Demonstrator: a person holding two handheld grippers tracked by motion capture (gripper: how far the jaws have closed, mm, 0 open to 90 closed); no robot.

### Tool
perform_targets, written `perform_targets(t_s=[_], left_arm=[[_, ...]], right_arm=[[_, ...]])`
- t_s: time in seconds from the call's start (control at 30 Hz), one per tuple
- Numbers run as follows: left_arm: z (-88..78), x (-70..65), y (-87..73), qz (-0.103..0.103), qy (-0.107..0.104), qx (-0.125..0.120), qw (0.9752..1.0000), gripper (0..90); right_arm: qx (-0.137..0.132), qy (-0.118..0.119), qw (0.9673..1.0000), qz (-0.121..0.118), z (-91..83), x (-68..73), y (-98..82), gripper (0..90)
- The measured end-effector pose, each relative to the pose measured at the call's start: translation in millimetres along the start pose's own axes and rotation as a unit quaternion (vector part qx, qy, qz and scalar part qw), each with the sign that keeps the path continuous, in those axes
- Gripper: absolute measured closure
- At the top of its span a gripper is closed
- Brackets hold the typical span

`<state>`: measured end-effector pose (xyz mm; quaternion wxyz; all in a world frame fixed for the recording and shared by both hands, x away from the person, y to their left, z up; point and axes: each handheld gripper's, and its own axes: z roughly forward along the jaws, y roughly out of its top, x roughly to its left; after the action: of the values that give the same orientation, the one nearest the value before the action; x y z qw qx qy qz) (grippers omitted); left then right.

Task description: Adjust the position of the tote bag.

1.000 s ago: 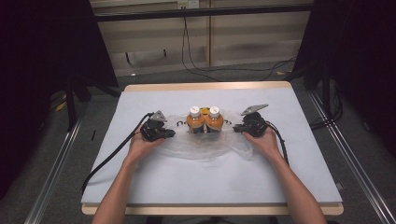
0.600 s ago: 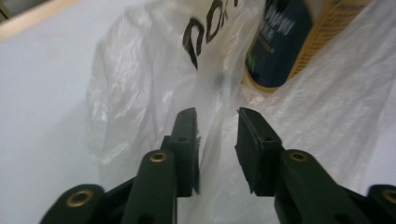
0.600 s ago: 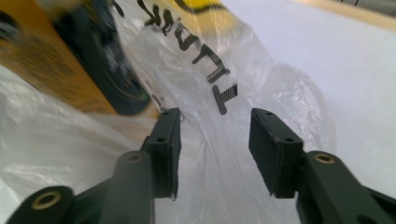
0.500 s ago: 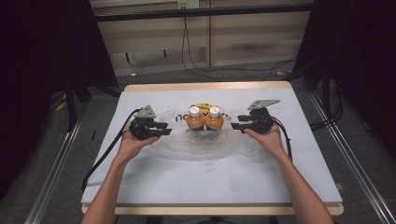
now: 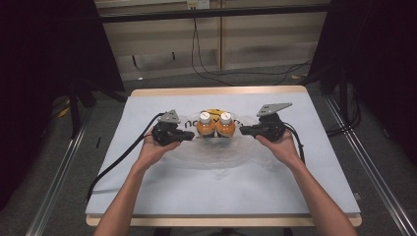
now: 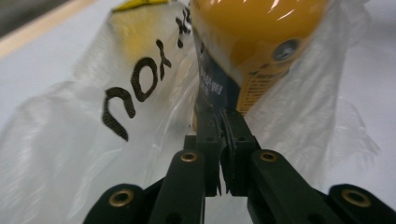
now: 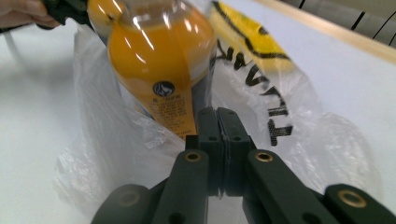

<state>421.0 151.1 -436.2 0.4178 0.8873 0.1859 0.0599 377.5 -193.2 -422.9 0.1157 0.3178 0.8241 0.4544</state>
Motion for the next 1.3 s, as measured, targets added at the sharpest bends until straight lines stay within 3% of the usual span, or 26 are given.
perform_targets(t_s=[0.1,0.13,0.17,0.27,0.3,0.4,0.47,0.5,0.57,0.6,0.63,0.7,0.77,0.9,0.97,1.0,1.03,1.07,1.13,1.17,1.2,1.23,1.27,1.3], left_arm=[[14.1,2.6,-5.7,-0.006,-0.014,0.020,0.9997,89.4],[18.1,1.3,-7.6,-0.005,-0.017,0.018,0.9997,89.4],[24.8,-0.7,-11.7,0.006,-0.009,0.047,0.9988,89.8],[29.3,-0.9,-14.6,0.012,-0.004,0.064,0.9979,89.3],[33.2,-0.4,-16.9,0.021,0.007,0.085,0.9961,89.3],[35.5,1.3,-18.9,0.013,0.005,0.090,0.9958,89.2],[36.2,1.8,-18.4,0.019,0.013,0.091,0.9956,88.8],[34.3,3.6,-17.3,0.038,0.020,0.107,0.9934,88.8],[34.1,5.2,-17.9,0.032,0.024,0.103,0.9939,88.4],[34.1,5.2,-17.9,0.032,0.024,0.103,0.9939,87.7],[34.4,4.4,-17.9,0.014,0.020,0.090,0.9957,87.7],[34.9,5.0,-17.7,0.009,0.016,0.083,0.9964,87.5],[36.6,6.2,-18.1,0.007,0.008,0.079,0.9968,87.5],[37.6,4.7,-18.3,0.008,0.013,0.085,0.9962,88.5],[36.1,5.6,-18.2,0.015,0.016,0.093,0.9954,88.7],[33.5,7.5,-17.7,0.032,0.019,0.110,0.9933,88.8],[32.1,6.8,-17.8,0.035,0.031,0.114,0.9923,88.7],[31.6,5.2,-18.5,0.029,0.039,0.110,0.9927,88.7],[27.6,6.0,-18.6,0.043,0.043,0.126,0.9901,88.8],[27.6,6.0,-18.6,0.043,0.043,0.126,0.9901,88.8],[26.4,5.1,-18.5,0.050,0.047,0.134,0.9886,88.8],[26.4,5.1,-18.5,0.050,0.047,0.134,0.9886,88.9],[26.5,3.3,-19.0,0.052,0.053,0.133,0.9882,89.1],[26.5,3.3,-19.0,0.052,0.053,0.133,0.9882,89.1]], right_arm=[[0.034,0.000,0.9994,0.000,18.2,-4.4,-1.9,90.0],[0.034,0.000,0.9994,0.000,18.2,-4.4,-1.9,90.0],[0.053,0.010,0.9986,-0.002,26.7,-4.7,-4.3,90.0],[0.080,0.009,0.9968,-0.005,36.8,-4.5,-9.7,90.0],[0.088,0.011,0.9960,-0.005,39.9,-4.9,-12.4,90.0],[0.103,0.015,0.9946,-0.006,45.4,-6.0,-17.8,90.0],[0.112,0.016,0.9936,-0.002,48.1,-6.5,-21.0,90.0],[0.120,0.015,0.9927,-0.005,49.7,-6.6,-22.5,90.0],[0.133,0.003,0.9910,-0.012,53.0,-6.9,-25.5,90.0],[0.135,-0.002,0.9907,-0.010,53.1,-7.0,-25.7,90.0],[0.135,-0.002,0.9907,-0.010,53.1,-7.0,-25.7,90.0],[0.113,-0.007,0.9936,-0.005,51.6,-9.1,-22.8,90.0],[0.103,-0.008,0.9946,0.001,50.7,-10.6,-18.3,90.0],[0.106,-0.006,0.9943,0.000,53.5,-11.0,-14.6,90.0],[0.124,-0.009,0.9922,-0.009,58.5,-8.8,-16.3,90.0],[0.134,-0.011,0.9909,-0.013,59.9,-8.2,-18.3,90.0],[0.138,-0.009,0.9903,-0.013,60.7,-8.6,-21.3,90.0],[0.139,-0.007,0.9902,-0.015,59.2,-9.8,-23.9,90.0],[0.140,-0.002,0.9900,-0.013,51.0,-13.0,-28.6,90.0],[0.140,-0.002,0.9900,-0.013,51.0,-13.0,-28.6,90.0],[0.163,-0.010,0.9860,-0.031,43.7,-12.0,-29.6,90.0],[0.163,-0.010,0.9860,-0.031,43.7,-12.0,-29.6,90.0],[0.189,-0.018,0.9806,-0.048,36.5,-10.1,-29.9,90.0],[0.189,-0.018,0.9806,-0.048,36.5,-10.1,-29.9,90.0]])
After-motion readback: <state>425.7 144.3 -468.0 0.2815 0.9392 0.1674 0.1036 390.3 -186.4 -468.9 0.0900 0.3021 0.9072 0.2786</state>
